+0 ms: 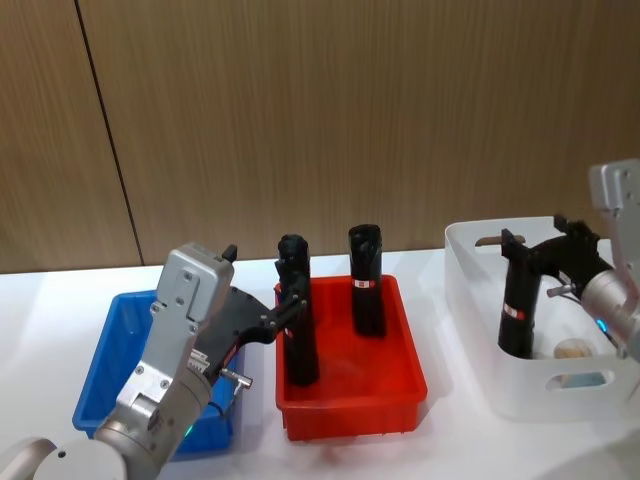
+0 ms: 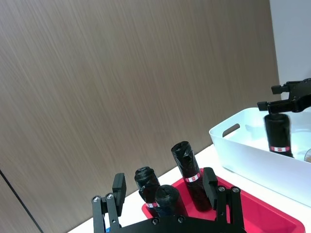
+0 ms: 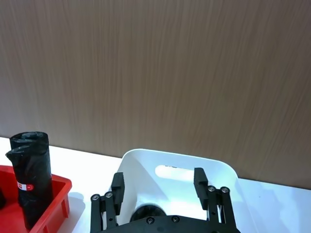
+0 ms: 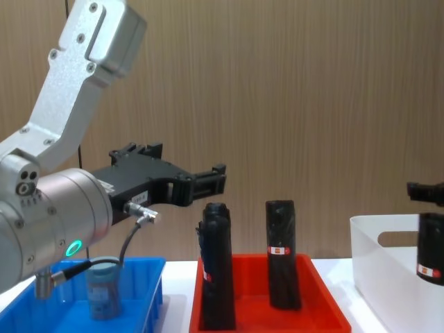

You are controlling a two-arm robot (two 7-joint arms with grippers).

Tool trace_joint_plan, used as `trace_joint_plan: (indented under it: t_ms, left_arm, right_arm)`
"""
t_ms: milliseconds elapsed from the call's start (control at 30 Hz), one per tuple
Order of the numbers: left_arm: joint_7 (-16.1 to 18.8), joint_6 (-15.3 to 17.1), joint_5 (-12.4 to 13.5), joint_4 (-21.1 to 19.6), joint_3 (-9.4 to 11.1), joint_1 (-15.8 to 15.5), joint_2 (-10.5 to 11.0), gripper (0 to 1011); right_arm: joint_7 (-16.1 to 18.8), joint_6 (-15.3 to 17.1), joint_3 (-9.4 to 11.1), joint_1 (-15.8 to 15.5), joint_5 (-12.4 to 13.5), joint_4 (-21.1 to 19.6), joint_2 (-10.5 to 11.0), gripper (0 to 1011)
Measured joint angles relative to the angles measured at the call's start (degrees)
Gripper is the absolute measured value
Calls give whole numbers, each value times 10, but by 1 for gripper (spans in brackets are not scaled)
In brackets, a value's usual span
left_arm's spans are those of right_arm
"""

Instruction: Pick the cotton swabs from the blue box and place them into the white box.

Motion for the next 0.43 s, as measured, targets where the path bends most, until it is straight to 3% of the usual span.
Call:
trace_joint_plan:
  t_ms: [167,433]
  left_arm:
    - [0,0,0,0,0,0,0,1003]
    - [0,0,0,0,0,0,0,1003]
  right_arm:
    - [2,-2,3,-6,5,-11,3,988]
    - [3,-4,6,-12,11,-23,5,1001]
